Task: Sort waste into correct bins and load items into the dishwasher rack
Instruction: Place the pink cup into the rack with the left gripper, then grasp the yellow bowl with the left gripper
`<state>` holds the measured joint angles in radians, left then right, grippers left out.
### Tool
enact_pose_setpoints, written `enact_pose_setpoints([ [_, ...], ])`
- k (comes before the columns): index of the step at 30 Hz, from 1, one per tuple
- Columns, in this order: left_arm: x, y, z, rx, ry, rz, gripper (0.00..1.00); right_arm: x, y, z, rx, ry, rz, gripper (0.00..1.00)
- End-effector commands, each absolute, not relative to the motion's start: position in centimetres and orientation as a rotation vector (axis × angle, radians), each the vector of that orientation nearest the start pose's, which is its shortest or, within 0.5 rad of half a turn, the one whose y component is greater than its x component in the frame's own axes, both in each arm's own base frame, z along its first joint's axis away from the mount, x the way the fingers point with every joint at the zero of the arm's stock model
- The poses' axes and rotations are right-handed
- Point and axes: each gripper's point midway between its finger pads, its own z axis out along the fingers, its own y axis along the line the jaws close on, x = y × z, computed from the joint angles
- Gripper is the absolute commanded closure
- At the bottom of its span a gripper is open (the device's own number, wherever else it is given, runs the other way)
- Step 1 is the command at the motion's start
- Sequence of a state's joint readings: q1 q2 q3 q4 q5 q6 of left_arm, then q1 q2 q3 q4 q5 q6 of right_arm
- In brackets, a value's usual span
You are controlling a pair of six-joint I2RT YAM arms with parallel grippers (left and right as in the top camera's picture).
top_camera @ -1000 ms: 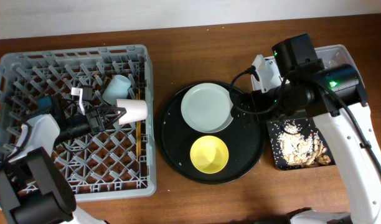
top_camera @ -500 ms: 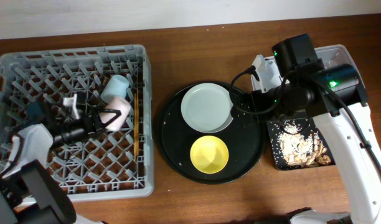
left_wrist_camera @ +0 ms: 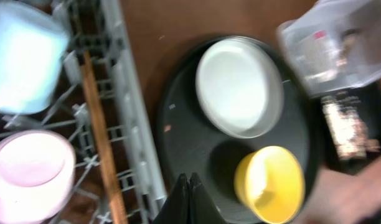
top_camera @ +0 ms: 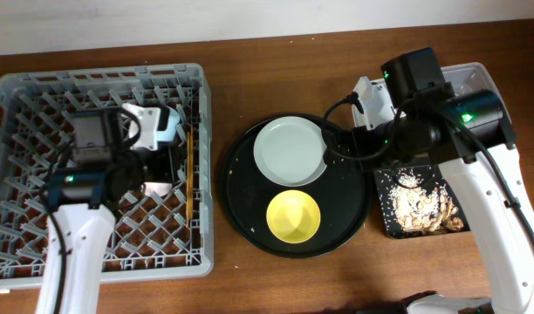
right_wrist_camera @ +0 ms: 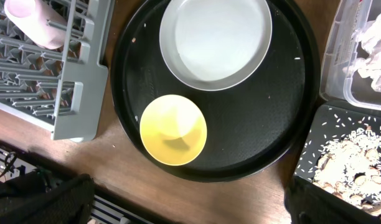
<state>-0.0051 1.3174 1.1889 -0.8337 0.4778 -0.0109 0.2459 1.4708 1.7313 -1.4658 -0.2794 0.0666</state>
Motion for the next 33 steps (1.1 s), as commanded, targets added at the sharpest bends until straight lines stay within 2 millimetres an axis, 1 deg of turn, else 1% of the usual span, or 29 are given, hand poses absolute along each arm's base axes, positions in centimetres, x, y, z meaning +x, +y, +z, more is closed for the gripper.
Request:
enact_pose_setpoints([
  [1, 35.1, -4.7, 17.1, 0.080, 2.601, -0.229, 0.99, 27.9, 12.1, 27.7, -0.345, 2.758, 0.473, 0.01],
  [2, 35.6, -4.3, 15.4, 0.068, 2.642, -0.185, 0.99, 27.9, 12.1, 27.7, -0.345, 2.758, 0.473, 0.01],
  [3, 35.9, -3.6, 12.3, 0.022, 2.725, -0.142, 1.00, 27.9, 12.1, 27.7, -0.345, 2.758, 0.473, 0.01],
  [4, 36.1, -2.9, 10.1, 0.002, 2.787, -0.079, 1.00, 27.9, 12.1, 27.7, -0.345, 2.758, 0.473, 0.01],
  [5, 36.1, -2.6, 8.0, -0.002, 2.842, -0.055, 1.00, 27.9, 12.1, 27.7, -0.345, 2.758, 0.473, 0.01],
  [6, 35.9, -2.6, 7.4, -0.013, 2.865, -0.053, 1.00, 27.9, 12.1, 27.7, -0.345, 2.758, 0.473, 0.01],
  [8, 35.9, -2.6, 8.2, -0.027, 2.847, -0.057, 1.00, 27.9, 12.1, 27.7, -0.345, 2.758, 0.473, 0.02],
  [9, 35.8, -2.6, 10.3, -0.055, 2.792, -0.067, 0.99, 27.9, 12.1, 27.7, -0.345, 2.758, 0.473, 0.01],
  [10, 35.7, -2.6, 11.9, -0.061, 2.749, -0.074, 0.99, 27.9, 12.1, 27.7, -0.345, 2.758, 0.473, 0.01],
  [11, 35.5, -2.6, 14.2, -0.069, 2.686, -0.088, 0.99, 27.9, 12.1, 27.7, -0.345, 2.758, 0.473, 0.01],
  [12, 34.9, -3.7, 17.1, -0.056, 2.605, -0.184, 0.99, 27.9, 12.1, 27.7, -0.345, 2.758, 0.473, 0.01],
  [13, 34.1, -5.6, 19.4, -0.003, 2.543, -0.319, 0.96, 27.9, 12.1, 27.7, -0.345, 2.758, 0.472, 0.01],
  [14, 32.8, -8.1, 21.7, 0.081, 2.483, -0.464, 0.94, 27.9, 12.1, 27.7, -0.345, 2.758, 0.472, 0.01],
  [15, 32.0, -9.7, 22.4, 0.139, 2.468, -0.527, 0.90, 27.9, 12.1, 27.7, -0.345, 2.758, 0.472, 0.01],
  [16, 29.9, -13.4, 22.4, 0.280, 2.488, -0.613, 0.69, 27.9, 12.1, 27.7, -0.345, 2.758, 0.472, 0.01],
  [17, 28.7, -15.3, 21.9, 0.365, 2.504, -0.640, 0.50, 27.9, 12.1, 27.7, -0.345, 2.758, 0.472, 0.01],
  [18, 27.3, -17.5, 21.3, 0.464, 2.516, -0.670, 0.44, 27.9, 12.1, 27.7, -0.345, 2.758, 0.472, 0.01],
  [21, 22.7, -24.4, 19.2, 0.799, 2.531, -0.744, 0.43, 27.9, 12.1, 27.7, -0.345, 2.758, 0.472, 0.01],
  [22, 21.9, -26.2, 17.5, 0.818, 2.576, -0.687, 0.44, 27.9, 12.1, 27.7, -0.345, 2.758, 0.472, 0.01],
  [23, 22.0, -27.3, 15.2, 0.790, 2.633, -0.588, 0.45, 27.9, 12.1, 27.7, -0.345, 2.758, 0.472, 0.01],
  [24, 21.8, -28.9, 13.0, 0.838, 2.659, -0.568, 0.45, 27.9, 12.1, 27.7, -0.345, 2.758, 0.472, 0.01],
  [25, 21.7, -29.5, 12.3, 0.852, 2.670, -0.565, 0.46, 27.9, 12.1, 27.7, -0.345, 2.758, 0.472, 0.01],
  [26, 21.4, -30.2, 10.7, 0.880, 2.695, -0.551, 0.46, 27.9, 12.1, 27.7, -0.345, 2.758, 0.472, 0.01],
  [27, 21.4, -30.3, 9.1, 0.890, 2.734, -0.525, 0.47, 27.9, 12.1, 27.7, -0.345, 2.758, 0.472, 0.01],
  [29, 21.8, -30.8, 7.2, 0.896, 2.758, -0.510, 0.47, 27.9, 12.1, 27.7, -0.345, 2.758, 0.472, 0.01],
  [33, 22.0, -31.5, 6.1, 0.907, 2.756, -0.511, 0.48, 27.9, 12.1, 27.7, -0.345, 2.758, 0.472, 0.01],
])
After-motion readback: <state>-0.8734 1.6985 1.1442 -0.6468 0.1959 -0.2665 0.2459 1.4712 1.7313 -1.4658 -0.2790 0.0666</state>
